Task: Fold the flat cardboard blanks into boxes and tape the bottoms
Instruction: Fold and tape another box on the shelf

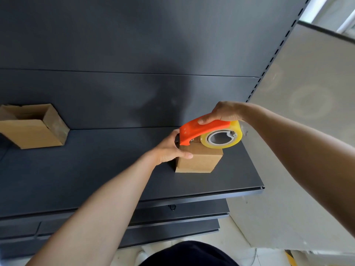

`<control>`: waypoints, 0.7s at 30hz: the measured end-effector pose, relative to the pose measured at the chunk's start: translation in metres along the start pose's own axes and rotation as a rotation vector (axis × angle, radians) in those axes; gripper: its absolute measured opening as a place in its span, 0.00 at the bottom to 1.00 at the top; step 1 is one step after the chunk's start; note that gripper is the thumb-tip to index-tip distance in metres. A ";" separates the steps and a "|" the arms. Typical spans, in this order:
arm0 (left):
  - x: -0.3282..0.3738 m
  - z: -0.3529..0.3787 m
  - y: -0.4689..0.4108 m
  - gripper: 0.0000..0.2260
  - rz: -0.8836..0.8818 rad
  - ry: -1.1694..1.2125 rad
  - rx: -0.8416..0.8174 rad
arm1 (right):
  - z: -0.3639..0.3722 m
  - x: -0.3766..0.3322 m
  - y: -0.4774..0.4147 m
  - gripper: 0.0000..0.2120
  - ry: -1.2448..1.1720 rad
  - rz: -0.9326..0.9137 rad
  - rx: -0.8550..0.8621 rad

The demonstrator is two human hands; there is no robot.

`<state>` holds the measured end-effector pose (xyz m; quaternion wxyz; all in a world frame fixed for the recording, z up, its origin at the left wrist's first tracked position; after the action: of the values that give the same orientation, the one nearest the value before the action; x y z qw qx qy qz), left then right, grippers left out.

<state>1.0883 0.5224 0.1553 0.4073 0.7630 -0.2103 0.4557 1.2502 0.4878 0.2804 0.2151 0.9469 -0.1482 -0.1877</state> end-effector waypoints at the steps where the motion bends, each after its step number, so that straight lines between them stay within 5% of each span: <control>1: 0.001 0.000 0.000 0.39 -0.001 -0.014 -0.001 | 0.000 0.002 0.002 0.26 -0.006 -0.004 -0.006; 5: 0.010 0.002 -0.001 0.43 0.000 -0.088 -0.004 | -0.001 0.009 0.008 0.25 -0.041 -0.020 -0.011; 12: 0.007 -0.015 0.002 0.36 -0.057 -0.038 -0.007 | -0.023 0.072 0.035 0.30 -0.001 0.096 0.048; 17: 0.013 -0.007 -0.003 0.37 -0.058 -0.061 -0.023 | -0.024 0.102 0.046 0.24 -0.076 0.107 0.057; 21: 0.012 -0.008 -0.006 0.39 -0.072 -0.081 -0.034 | -0.028 0.121 0.057 0.35 -0.054 0.136 0.054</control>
<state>1.0941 0.5334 0.1647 0.4276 0.7808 -0.2070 0.4058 1.3572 0.4046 0.2947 0.1976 0.9346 -0.2229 -0.1942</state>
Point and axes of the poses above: each hand's wrist, its own y-axis away from the middle knuckle, its own z-axis out of the palm, x = y × z, the point moved 7 cm from there along -y, towards the middle knuckle, and after that the axes turned 7 degrees about -z, right-handed, at the moved point
